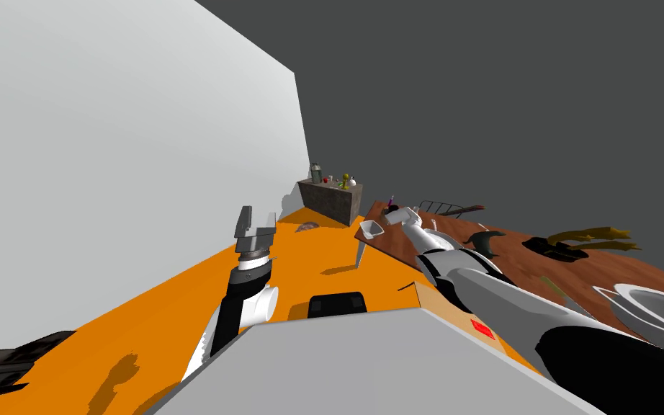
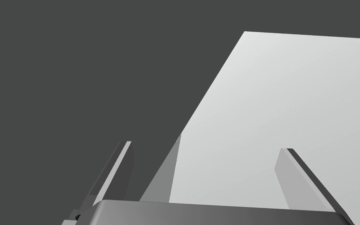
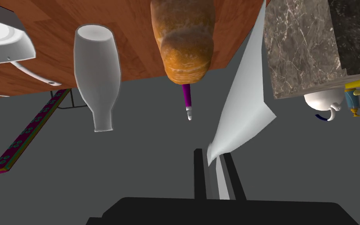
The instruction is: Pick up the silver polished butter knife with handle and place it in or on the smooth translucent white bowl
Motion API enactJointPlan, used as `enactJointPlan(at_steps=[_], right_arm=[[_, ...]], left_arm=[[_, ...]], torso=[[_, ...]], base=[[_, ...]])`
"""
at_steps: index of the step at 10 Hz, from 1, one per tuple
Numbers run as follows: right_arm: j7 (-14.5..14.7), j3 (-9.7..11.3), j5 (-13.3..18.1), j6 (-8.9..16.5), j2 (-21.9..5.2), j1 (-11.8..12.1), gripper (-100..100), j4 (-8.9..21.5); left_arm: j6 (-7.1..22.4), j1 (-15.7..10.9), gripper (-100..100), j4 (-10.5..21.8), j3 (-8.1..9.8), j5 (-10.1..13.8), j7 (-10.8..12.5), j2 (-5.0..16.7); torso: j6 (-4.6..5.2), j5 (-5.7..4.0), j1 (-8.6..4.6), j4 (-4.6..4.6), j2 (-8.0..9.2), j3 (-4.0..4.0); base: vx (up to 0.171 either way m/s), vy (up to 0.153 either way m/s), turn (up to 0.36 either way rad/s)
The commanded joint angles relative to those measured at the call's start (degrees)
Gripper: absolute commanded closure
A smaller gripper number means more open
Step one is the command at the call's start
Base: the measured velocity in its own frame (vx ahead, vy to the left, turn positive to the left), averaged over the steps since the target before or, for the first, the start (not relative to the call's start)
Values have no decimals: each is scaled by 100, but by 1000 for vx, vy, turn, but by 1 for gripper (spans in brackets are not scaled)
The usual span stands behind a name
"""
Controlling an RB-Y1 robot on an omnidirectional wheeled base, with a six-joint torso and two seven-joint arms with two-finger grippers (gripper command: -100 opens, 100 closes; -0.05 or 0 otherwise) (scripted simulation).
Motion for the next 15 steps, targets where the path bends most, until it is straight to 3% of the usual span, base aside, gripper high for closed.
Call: enactJointPlan(at_steps=[1,5,6,10,11,12,15], right_arm=[[72,24,-39,176,61,-7,100,44],[251,79,-175,631,193,4,100,80],[337,109,-242,853,255,12,100,104],[485,173,-360,1242,386,62,100,174],[451,155,-345,1205,360,87,100,73],[460,158,-352,1237,369,91,-100,76],[459,158,-352,1234,370,90,-100,75]], left_arm=[[0,0,0,0,0,0,0,0],[0,0,0,0,0,0,0,0],[0,0,0,0,0,0,0,0],[0,0,0,0,0,0,0,0],[0,0,0,0,0,0,0,0],[0,0,0,0,0,0,0,0],[0,0,0,0,1,0,0,1]], torso=[[0,0,0,0,0,0],[3,2,8,-5,-9,-7],[3,2,9,-8,-13,-10],[4,3,10,-13,-19,-16],[4,3,7,-13,-19,-16],[6,4,-9,-9,-13,-11],[8,0,-27,-6,-3,-5]], base=[[32,81,13],[34,83,9],[79,107,0],[49,98,1],[18,39,-2],[3,8,1],[0,0,0]])
